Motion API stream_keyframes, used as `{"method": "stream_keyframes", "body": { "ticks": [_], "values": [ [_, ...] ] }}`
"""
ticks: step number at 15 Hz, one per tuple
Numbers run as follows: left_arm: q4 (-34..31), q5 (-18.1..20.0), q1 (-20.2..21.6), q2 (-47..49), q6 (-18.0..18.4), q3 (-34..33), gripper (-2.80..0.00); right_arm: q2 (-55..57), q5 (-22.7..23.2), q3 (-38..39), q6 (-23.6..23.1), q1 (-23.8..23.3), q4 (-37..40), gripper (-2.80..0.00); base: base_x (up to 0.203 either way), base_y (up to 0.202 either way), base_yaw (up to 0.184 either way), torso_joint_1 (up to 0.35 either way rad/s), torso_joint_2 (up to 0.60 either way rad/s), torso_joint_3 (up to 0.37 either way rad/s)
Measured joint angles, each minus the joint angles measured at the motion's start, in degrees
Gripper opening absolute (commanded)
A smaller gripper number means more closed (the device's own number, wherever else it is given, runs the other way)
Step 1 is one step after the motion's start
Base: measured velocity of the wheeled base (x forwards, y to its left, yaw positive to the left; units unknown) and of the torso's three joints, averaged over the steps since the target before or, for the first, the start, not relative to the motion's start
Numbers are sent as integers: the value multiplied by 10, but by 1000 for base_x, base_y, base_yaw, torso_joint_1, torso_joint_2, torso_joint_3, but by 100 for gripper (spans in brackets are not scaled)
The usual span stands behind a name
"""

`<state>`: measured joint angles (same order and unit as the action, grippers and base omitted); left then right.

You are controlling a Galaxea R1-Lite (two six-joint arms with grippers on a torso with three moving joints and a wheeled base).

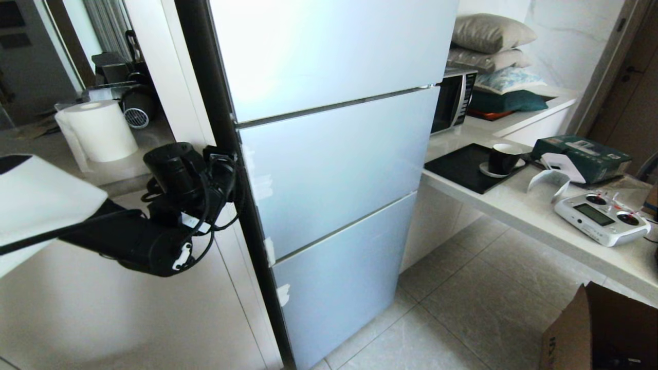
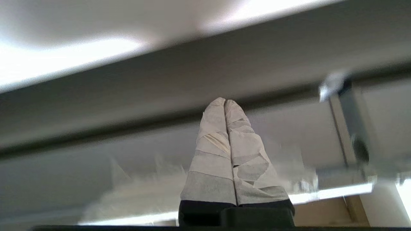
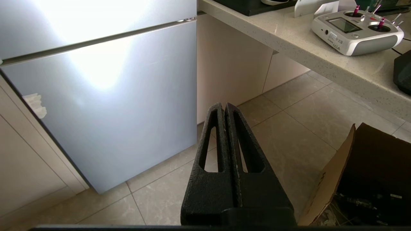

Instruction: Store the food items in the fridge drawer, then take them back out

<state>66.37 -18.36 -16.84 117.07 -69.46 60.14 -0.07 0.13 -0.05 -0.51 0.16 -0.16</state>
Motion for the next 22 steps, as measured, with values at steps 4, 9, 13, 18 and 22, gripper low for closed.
{"method": "stream_keyframes", "body": {
  "ticks": [4, 9, 13, 18, 22],
  "values": [
    [0, -2, -22, -1, 8, 0, -280, 0, 0, 0, 0, 0, 0, -280, 0, 0, 0, 0, 0, 0],
    [1, 2, -35, -9, 20, -17, -280, 0, 0, 0, 0, 0, 0, -280, 0, 0, 0, 0, 0, 0],
    [0, 3, -51, -12, 20, -19, -280, 0, 0, 0, 0, 0, 0, -280, 0, 0, 0, 0, 0, 0],
    [-3, -4, -76, -22, 20, -34, -280, 0, 0, 0, 0, 0, 0, -280, 0, 0, 0, 0, 0, 0],
    [2, -8, -83, -44, 20, -70, -280, 0, 0, 0, 0, 0, 0, -280, 0, 0, 0, 0, 0, 0]
  ]
}}
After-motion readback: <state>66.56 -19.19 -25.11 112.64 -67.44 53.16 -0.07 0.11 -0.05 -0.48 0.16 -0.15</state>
